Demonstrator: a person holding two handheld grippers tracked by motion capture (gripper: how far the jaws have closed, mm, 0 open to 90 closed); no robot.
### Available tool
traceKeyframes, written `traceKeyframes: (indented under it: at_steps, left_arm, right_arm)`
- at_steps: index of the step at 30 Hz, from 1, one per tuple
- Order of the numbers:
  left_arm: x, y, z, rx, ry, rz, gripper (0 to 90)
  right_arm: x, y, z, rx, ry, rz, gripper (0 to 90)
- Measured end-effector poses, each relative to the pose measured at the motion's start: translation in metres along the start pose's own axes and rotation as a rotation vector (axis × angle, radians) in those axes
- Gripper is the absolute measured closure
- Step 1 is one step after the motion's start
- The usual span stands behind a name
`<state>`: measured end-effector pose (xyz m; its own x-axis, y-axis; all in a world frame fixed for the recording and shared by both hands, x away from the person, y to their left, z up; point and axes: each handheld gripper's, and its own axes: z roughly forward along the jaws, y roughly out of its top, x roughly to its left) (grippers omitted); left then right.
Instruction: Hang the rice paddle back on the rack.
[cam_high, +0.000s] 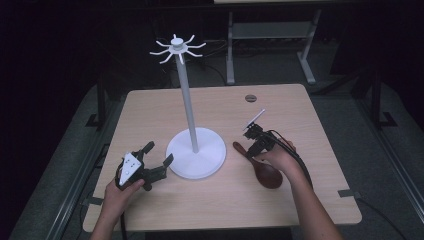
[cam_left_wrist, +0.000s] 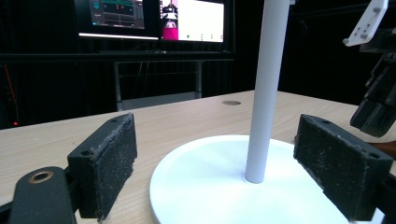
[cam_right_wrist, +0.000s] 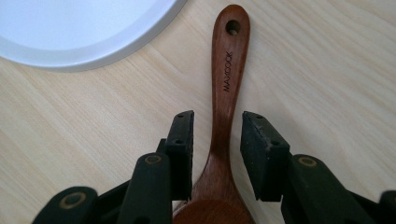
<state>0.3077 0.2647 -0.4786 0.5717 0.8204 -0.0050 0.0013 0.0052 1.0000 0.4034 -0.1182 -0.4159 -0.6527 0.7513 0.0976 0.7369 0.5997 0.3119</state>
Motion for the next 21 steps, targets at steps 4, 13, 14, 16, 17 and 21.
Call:
traceKeyframes:
  at_steps: [4, 13, 14, 16, 17, 21]
  left_arm:
    - [0.000, 0.000, 0.000, 0.000, -0.001, 0.005, 12.8]
    - [0.000, 0.000, 0.000, 0.002, -0.003, 0.006, 12.8]
    - [0.000, 0.000, 0.000, 0.003, -0.003, 0.007, 12.8]
    - [0.000, 0.000, 0.000, 0.003, -0.003, 0.007, 12.8]
    - [0.000, 0.000, 0.000, 0.003, -0.003, 0.007, 12.8]
    - [0.000, 0.000, 0.000, 0.002, -0.003, 0.006, 12.8]
  right_arm:
    - [0.002, 0.004, 0.008, 0.045, -0.029, -0.026, 64.8]
    - [0.006, 0.006, 0.020, 0.109, -0.051, -0.037, 68.4]
    - [0.006, 0.006, 0.021, 0.114, -0.058, -0.036, 69.0]
    - [0.007, 0.006, 0.021, 0.121, -0.070, -0.034, 70.1]
    - [0.007, 0.006, 0.021, 0.123, -0.069, -0.029, 70.5]
    - [0.006, 0.006, 0.022, 0.134, -0.069, -0.033, 72.8]
